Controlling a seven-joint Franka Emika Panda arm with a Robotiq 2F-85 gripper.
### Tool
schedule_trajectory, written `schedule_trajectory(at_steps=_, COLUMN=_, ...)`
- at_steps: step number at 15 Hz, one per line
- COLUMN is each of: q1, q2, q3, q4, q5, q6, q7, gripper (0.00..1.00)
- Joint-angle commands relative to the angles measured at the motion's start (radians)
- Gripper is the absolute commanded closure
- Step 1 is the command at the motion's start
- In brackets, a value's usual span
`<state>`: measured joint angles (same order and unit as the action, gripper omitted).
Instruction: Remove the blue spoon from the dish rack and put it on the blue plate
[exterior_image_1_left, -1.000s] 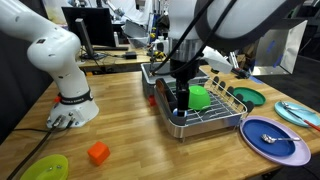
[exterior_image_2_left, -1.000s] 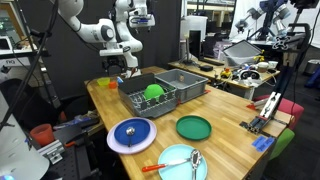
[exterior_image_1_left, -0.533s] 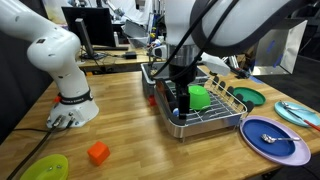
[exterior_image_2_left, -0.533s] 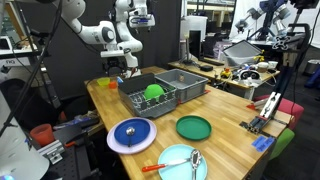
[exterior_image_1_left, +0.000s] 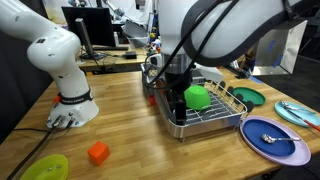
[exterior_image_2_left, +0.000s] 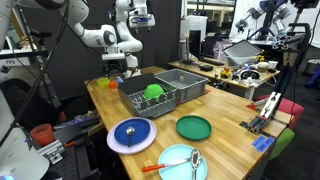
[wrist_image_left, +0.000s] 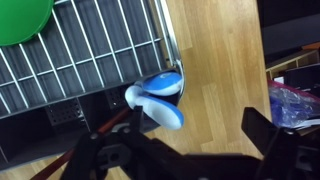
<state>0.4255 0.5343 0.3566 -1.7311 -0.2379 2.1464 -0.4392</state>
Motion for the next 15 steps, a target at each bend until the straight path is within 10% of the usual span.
schedule_trajectory(at_steps=1, q1=0.005, q2=0.022, q3=-0.003, q4=0.036, q5=-0.014, q6=-0.037, q7=-0.021, gripper=0.12)
schedule_trajectory(at_steps=11, q1=0.005, q2=0.046, q3=-0.016, q4=0.070, q5=-0.036, q6=-0.041, q7=-0.032, gripper=0.77)
schedule_trajectory(at_steps=15, q1=0.003, q2=0.051, q3=-0.020, q4=0.093, q5=-0.044, q6=-0.057, q7=-0.045, gripper=0.82)
